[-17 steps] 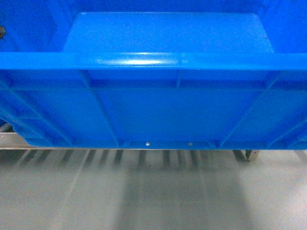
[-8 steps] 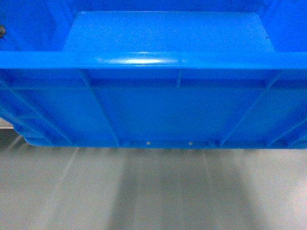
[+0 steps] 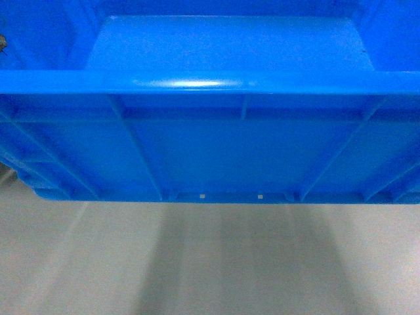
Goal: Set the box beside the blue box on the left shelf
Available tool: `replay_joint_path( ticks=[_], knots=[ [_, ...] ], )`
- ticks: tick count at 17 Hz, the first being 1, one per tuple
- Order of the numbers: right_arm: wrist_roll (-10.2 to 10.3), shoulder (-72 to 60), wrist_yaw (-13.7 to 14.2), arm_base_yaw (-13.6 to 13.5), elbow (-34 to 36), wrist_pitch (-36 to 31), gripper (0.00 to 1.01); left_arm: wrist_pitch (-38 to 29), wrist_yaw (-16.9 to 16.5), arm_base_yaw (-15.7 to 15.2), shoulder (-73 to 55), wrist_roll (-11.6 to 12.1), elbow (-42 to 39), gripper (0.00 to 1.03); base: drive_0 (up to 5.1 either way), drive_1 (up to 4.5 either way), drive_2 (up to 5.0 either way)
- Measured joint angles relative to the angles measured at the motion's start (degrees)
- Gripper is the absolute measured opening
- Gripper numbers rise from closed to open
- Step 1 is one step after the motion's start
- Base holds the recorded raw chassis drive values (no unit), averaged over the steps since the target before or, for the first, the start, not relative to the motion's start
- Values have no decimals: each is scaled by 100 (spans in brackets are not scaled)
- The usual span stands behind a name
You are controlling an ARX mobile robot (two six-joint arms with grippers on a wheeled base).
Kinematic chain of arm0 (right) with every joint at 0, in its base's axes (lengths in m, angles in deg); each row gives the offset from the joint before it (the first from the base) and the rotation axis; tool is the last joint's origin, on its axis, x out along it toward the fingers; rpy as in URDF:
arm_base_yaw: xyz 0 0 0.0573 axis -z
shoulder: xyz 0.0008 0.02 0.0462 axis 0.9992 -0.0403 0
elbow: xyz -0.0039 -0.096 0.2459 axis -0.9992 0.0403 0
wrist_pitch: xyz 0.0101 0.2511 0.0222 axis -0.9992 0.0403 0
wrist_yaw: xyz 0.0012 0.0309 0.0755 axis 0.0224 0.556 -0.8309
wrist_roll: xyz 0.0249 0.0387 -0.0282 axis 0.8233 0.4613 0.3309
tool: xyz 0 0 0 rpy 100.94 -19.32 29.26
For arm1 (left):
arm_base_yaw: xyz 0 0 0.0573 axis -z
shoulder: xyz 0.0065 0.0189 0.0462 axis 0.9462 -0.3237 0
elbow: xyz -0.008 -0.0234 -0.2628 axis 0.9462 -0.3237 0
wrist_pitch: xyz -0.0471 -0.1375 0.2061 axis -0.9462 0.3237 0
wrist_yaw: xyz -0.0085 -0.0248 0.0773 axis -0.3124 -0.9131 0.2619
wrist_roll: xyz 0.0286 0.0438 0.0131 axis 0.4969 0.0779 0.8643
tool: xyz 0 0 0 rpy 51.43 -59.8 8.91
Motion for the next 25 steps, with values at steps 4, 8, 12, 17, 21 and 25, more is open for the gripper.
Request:
replay_joint_path(
  ticks=[4, 8, 12, 17, 21, 25],
  knots=[
    [0, -2, 0, 0, 0, 17, 8, 15, -2, 0, 0, 0, 0, 9, 0, 0, 0],
    [0, -4, -2, 0, 11, 0, 8, -2, 0, 0, -2, 0, -11, 9, 0, 0, 0],
    [0, -2, 0, 0, 11, 0, 8, -2, 0, 0, -2, 0, -11, 9, 0, 0, 0],
    [-2, -2, 0, 0, 11, 2, 8, 2, 2, 0, -2, 0, -11, 9, -88, 84, 6],
    [-17, 4, -7, 31, 11, 2, 8, -2, 13, 28, -2, 0, -11, 9, -394, 463, -40],
    [-20, 2, -17, 31, 11, 0, 8, -9, 13, 24, -2, 0, -11, 9, -331, 480, -182]
  ],
)
